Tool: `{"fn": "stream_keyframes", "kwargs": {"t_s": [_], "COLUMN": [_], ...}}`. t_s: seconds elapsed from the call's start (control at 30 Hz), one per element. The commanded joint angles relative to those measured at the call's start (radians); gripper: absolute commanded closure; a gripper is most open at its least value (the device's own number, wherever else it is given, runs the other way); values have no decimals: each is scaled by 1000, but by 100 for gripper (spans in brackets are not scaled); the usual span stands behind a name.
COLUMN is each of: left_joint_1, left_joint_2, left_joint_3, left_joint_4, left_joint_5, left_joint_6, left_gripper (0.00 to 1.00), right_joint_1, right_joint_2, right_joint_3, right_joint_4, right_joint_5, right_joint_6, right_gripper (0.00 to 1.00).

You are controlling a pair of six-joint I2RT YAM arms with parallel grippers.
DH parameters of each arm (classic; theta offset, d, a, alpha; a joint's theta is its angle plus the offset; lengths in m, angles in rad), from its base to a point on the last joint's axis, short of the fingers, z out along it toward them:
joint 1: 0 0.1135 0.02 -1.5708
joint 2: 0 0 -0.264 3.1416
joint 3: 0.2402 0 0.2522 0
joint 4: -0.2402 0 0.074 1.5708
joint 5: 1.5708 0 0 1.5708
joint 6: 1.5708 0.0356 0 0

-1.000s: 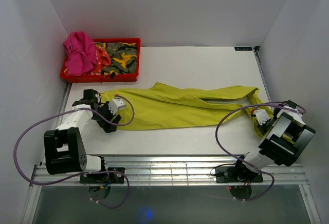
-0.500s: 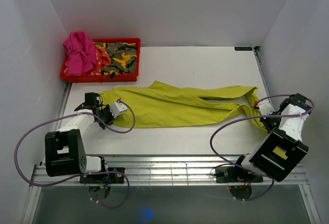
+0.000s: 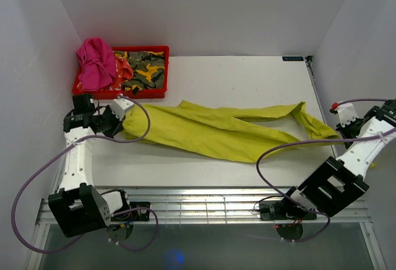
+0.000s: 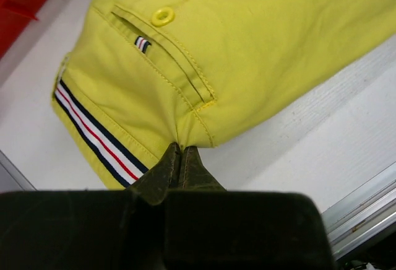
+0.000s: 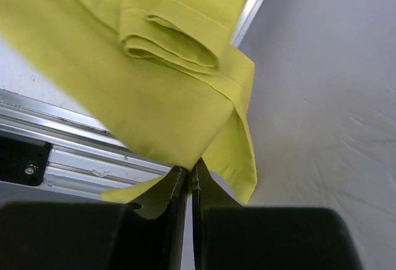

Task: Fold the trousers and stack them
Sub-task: Flatten the trousers out

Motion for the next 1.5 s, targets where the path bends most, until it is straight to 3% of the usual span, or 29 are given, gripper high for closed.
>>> {"fn": "stream_keyframes", "kwargs": {"t_s": [0.0, 0.17, 0.37, 0.53, 0.63, 0.7, 0.87, 0.97, 1.1, 1.37, 1.47], "left_joint_1": [71, 145, 156, 156, 156, 156, 156, 156, 156, 156, 156], "left_joint_2": [-34, -135, -296, -433, -447, -433, -309, -234, -72, 251, 390], "left_joint_3": [89, 150, 137, 118, 120, 111, 106, 129, 190, 347, 438], "left_joint_4": [-74, -74, -51, -40, -5, 11, 60, 90, 141, 282, 296], "left_joint_5": [135, 164, 92, 11, -34, -40, -38, -60, -91, -193, -169], "left_joint_6": [-93, -193, -311, -368, -418, -440, -510, -546, -587, -653, -685], "left_gripper": [100, 100, 100, 100, 100, 100, 100, 100, 100, 100, 100], "right_joint_1": [-54, -184, -388, -436, -354, -190, 183, 313, 381, 484, 548], "right_joint_2": [12, -1, -3, -34, -40, -35, -3, 109, 319, 827, 913], "right_joint_3": [94, 143, 217, 215, 226, 227, 212, 292, 472, 994, 1027], "right_joint_4": [-125, -126, -128, -129, -128, -91, 238, 346, 420, 424, 471], "right_joint_5": [-68, -145, -303, -429, -469, -449, -317, -231, -142, 67, 140], "right_joint_6": [-239, -334, -432, -436, -349, -229, 226, 398, 528, 663, 678], "right_gripper": [92, 92, 92, 92, 92, 92, 92, 92, 92, 92, 91]}}
